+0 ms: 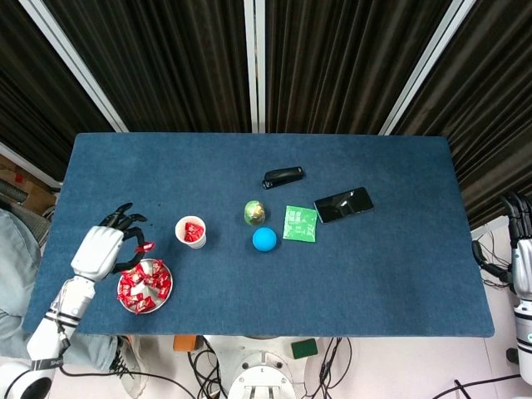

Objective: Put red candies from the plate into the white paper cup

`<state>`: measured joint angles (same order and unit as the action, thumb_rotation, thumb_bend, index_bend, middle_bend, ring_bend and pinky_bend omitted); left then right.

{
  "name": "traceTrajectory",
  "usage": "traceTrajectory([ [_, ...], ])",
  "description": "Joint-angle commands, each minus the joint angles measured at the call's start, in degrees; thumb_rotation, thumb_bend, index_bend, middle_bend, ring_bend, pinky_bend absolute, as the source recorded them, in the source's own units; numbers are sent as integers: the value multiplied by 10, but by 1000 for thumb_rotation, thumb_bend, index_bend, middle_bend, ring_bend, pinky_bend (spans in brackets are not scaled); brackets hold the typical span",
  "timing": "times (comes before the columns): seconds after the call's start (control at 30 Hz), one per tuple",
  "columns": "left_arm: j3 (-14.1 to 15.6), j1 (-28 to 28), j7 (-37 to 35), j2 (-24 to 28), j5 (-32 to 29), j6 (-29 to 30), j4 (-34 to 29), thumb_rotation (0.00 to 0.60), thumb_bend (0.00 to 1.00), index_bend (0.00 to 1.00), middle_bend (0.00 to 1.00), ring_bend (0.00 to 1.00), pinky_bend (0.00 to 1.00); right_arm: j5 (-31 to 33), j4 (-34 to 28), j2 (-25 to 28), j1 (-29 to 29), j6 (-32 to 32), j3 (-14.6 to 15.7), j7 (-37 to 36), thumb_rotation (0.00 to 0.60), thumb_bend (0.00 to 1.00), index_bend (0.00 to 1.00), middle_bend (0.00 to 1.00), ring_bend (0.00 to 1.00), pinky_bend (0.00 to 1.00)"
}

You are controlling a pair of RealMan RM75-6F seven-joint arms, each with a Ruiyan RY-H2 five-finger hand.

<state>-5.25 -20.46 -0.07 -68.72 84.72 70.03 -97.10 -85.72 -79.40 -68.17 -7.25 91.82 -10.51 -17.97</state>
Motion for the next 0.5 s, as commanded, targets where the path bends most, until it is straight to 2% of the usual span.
traceTrajectory([
  [0.03, -21, -30, -5, -24, -22, -32, 18, 600, 334, 632, 262, 62, 221, 0, 0, 1, 0, 0, 0, -1, 600, 349, 0, 0, 0, 0],
  [0.27, -39, -73, -5, -71, -57, -83, 63, 600, 334, 632, 262, 62, 220, 3, 2, 3, 1, -1, -1, -5, 600, 350, 0, 0, 0, 0],
  [0.5, -43, -94, 0, -98, -74, -101, 89, 600, 335, 632, 263, 62, 220, 4, 6, 2, 1, -3, -1, -8, 600, 349, 0, 0, 0, 0],
])
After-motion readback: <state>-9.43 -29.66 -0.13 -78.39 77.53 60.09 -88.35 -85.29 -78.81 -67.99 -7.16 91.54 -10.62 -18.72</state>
